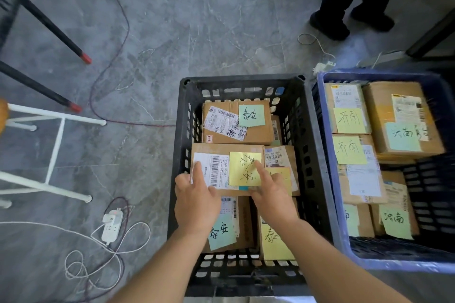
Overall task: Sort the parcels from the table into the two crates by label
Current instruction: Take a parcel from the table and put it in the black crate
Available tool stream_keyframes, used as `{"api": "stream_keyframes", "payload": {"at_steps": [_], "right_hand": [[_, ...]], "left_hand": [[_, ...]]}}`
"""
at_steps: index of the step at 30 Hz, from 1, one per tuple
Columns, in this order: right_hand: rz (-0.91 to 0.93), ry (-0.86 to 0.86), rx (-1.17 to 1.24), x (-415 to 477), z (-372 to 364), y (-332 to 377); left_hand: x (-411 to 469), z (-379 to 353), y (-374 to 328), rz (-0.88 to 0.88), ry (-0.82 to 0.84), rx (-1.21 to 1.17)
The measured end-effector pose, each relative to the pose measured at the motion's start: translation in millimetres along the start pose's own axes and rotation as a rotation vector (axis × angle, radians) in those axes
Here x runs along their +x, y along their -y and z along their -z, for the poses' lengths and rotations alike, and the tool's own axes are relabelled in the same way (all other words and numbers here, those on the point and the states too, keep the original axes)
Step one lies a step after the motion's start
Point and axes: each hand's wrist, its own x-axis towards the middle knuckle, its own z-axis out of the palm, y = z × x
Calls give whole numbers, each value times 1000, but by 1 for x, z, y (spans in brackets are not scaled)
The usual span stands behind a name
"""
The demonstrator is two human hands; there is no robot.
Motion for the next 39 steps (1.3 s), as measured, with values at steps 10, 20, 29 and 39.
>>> {"api": "stream_keyframes", "payload": {"at_steps": [10, 20, 29, 39], "right_hand": [[168, -171, -11, 31, 73, 47], [224, -174, -30, 84, 85, 65], [229, -182, 4, 89, 71, 57], [234, -144, 70, 96, 59, 57]], "left_hand": [[49, 51, -50, -116, -96, -73], [71, 39, -45, -35, -11, -217], [92, 43, -44, -142, 67, -261], [133, 49, -39, -207, 200, 94]]}}
